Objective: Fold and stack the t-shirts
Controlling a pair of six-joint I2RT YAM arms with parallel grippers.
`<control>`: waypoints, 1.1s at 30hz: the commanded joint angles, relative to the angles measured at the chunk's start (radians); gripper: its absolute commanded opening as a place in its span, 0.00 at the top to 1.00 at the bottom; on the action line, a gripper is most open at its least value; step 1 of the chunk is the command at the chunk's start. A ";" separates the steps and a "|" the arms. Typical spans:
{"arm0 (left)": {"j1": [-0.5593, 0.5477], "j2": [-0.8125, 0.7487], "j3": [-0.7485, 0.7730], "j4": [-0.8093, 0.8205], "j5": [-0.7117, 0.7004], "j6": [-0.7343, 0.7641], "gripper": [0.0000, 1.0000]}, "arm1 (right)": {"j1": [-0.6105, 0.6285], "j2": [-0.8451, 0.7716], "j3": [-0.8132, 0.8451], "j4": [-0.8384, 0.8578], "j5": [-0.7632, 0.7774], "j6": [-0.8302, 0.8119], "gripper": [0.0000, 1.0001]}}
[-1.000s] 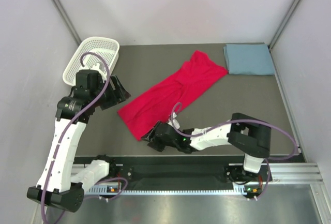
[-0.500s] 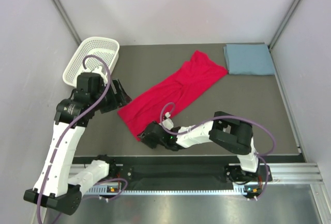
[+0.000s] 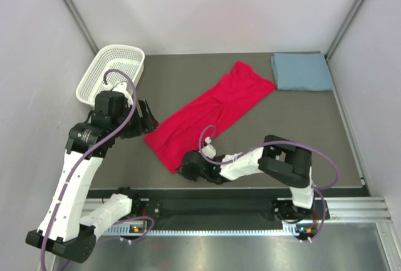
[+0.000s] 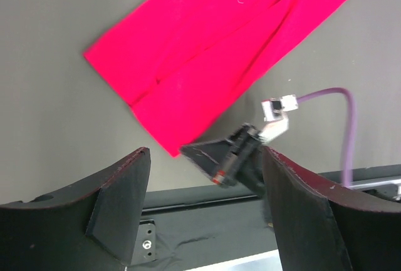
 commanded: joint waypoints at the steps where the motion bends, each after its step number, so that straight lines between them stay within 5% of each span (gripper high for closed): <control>1: -0.017 -0.015 -0.019 -0.015 -0.014 0.037 0.24 | 0.006 -0.108 -0.087 -0.121 -0.030 -0.210 1.00; 6: -0.024 -0.024 -0.081 0.016 0.051 0.039 0.24 | 0.042 -0.338 -0.239 -0.232 -0.047 -0.306 1.00; 11: -0.040 0.020 -0.163 0.060 0.151 0.048 0.22 | 0.103 -0.577 -0.483 -0.223 -0.030 -0.264 1.00; 18: -0.049 0.057 -0.203 0.122 0.228 0.054 0.19 | 0.255 -0.771 -0.617 -0.277 -0.025 -0.183 1.00; 22: -0.064 0.095 -0.198 0.146 0.260 0.063 0.19 | 0.270 -0.950 -0.724 -0.341 0.015 -0.149 0.87; 24: -0.067 0.104 -0.181 0.149 0.256 0.068 0.19 | 0.251 -1.041 -0.743 -0.410 0.076 -0.149 0.73; 25: -0.067 0.106 -0.177 0.151 0.254 0.071 0.18 | 0.225 -1.094 -0.758 -0.444 0.096 -0.146 0.55; 29: -0.073 0.124 -0.186 0.197 0.271 0.066 0.17 | 0.088 -1.385 -0.752 -0.643 0.183 -0.239 0.45; 33: -0.081 0.173 -0.174 0.263 0.302 0.051 0.15 | -0.237 -1.415 -0.666 -0.694 0.043 -0.530 0.45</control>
